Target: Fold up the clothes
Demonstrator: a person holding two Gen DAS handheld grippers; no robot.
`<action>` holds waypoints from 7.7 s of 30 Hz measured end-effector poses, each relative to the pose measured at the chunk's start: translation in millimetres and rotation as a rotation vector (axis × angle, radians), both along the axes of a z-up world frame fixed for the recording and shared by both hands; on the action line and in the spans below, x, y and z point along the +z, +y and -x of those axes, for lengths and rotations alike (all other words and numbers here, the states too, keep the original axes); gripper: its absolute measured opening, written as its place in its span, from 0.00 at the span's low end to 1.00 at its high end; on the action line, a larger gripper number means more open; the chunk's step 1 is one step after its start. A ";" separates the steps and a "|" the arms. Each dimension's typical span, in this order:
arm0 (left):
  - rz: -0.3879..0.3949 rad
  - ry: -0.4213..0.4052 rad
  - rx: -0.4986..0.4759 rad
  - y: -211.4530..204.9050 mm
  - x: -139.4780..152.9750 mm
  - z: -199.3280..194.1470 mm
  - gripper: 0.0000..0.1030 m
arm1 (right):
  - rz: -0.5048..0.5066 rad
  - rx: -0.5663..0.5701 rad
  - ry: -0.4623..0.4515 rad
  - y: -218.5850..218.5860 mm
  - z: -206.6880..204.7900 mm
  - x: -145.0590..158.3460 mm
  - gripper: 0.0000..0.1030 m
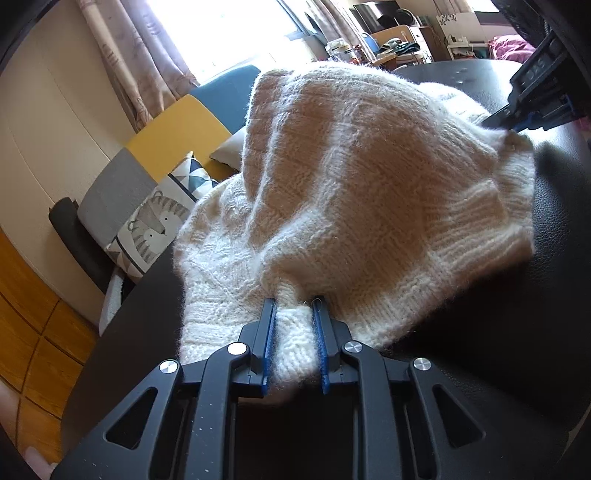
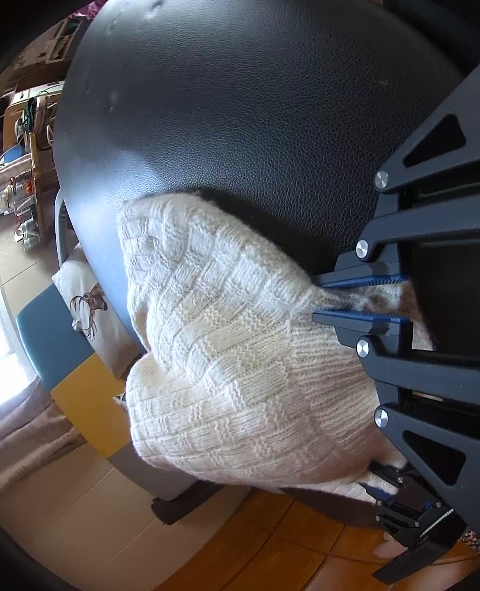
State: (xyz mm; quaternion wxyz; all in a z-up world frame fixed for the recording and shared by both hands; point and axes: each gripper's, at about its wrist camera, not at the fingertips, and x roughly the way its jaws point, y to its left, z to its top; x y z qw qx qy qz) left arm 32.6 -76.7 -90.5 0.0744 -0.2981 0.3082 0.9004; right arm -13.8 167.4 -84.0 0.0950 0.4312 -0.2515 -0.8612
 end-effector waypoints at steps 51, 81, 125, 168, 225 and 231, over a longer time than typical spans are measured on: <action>-0.078 -0.208 0.076 33.4 -15.0 60.3 0.09 | -0.253 0.188 -0.072 -24.8 27.8 4.2 0.22; -0.388 -0.175 0.287 -54.3 35.2 62.5 0.12 | -0.068 0.306 0.029 -64.9 -11.2 49.2 0.26; -0.274 -0.310 0.347 -63.5 -11.1 61.0 0.12 | -0.485 0.535 -0.011 -86.3 34.2 26.6 0.25; -0.101 -0.169 0.104 19.1 -1.3 45.7 0.05 | -0.557 0.709 0.163 -149.4 5.1 29.3 0.07; -0.154 -0.148 0.174 17.3 2.5 78.6 0.11 | -0.727 0.668 0.341 -176.8 -25.7 20.2 0.26; -0.115 -0.049 0.210 9.2 21.5 69.0 0.08 | -0.657 0.532 0.336 -169.5 -0.7 29.1 0.05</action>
